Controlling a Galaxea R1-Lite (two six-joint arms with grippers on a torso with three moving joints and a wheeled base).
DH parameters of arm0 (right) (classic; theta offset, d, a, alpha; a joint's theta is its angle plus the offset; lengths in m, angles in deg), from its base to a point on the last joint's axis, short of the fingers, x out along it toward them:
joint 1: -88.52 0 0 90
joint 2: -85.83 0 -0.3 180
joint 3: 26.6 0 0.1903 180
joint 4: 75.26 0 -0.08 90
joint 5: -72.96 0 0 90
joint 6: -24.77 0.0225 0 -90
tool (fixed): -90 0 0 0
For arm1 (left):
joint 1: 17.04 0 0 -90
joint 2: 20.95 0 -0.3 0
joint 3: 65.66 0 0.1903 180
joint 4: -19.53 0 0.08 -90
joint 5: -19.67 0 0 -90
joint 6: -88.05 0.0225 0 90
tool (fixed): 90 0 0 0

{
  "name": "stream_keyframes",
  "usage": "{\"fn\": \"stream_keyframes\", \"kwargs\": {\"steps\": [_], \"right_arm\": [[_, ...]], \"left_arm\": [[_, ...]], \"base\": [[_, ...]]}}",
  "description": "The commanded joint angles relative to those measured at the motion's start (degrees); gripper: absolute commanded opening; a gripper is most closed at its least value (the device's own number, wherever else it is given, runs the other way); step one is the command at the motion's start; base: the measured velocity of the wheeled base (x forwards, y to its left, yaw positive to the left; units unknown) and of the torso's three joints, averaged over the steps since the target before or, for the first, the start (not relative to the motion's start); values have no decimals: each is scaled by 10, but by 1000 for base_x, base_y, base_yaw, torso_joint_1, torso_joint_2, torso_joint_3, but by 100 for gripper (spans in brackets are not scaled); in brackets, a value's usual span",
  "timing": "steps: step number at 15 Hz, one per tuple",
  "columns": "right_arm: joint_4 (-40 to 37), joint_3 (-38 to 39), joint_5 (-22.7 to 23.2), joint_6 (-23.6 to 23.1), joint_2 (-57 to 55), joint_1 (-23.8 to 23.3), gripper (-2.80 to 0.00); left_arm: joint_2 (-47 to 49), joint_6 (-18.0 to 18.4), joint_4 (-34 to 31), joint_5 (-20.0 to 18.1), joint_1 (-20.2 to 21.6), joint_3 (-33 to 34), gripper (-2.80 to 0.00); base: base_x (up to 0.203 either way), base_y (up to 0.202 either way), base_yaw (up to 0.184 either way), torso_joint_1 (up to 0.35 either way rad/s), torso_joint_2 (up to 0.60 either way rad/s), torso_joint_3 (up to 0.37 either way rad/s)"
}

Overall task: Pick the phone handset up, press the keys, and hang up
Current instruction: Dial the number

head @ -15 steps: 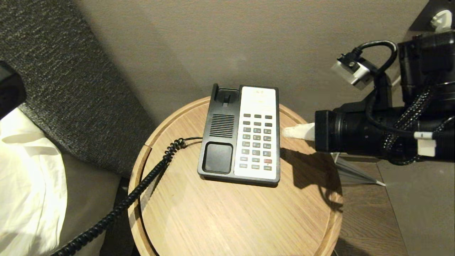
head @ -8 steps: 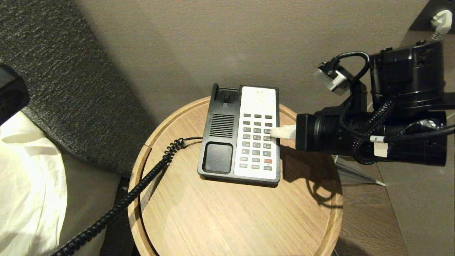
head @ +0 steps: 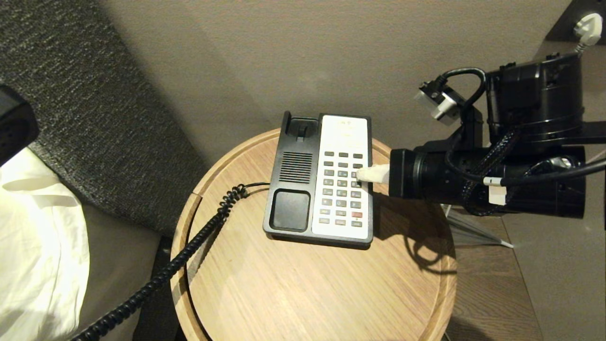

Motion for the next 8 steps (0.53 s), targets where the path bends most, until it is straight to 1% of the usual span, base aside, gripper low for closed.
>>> {"fn": "stream_keyframes", "kwargs": {"steps": [1, 8], "right_arm": [[2, -2, 0, 11, 1, 0, -280], [8, 0, 0, 11, -14, 0, -280]], "left_arm": [[1, -3, -2, 1, 0, 1, -280], [-2, -4, -2, 1, 0, 4, -280]], "base": [[0, 0, 0, 0, 0, 0], [0, 0, 0, 0, 0, 0]]}}
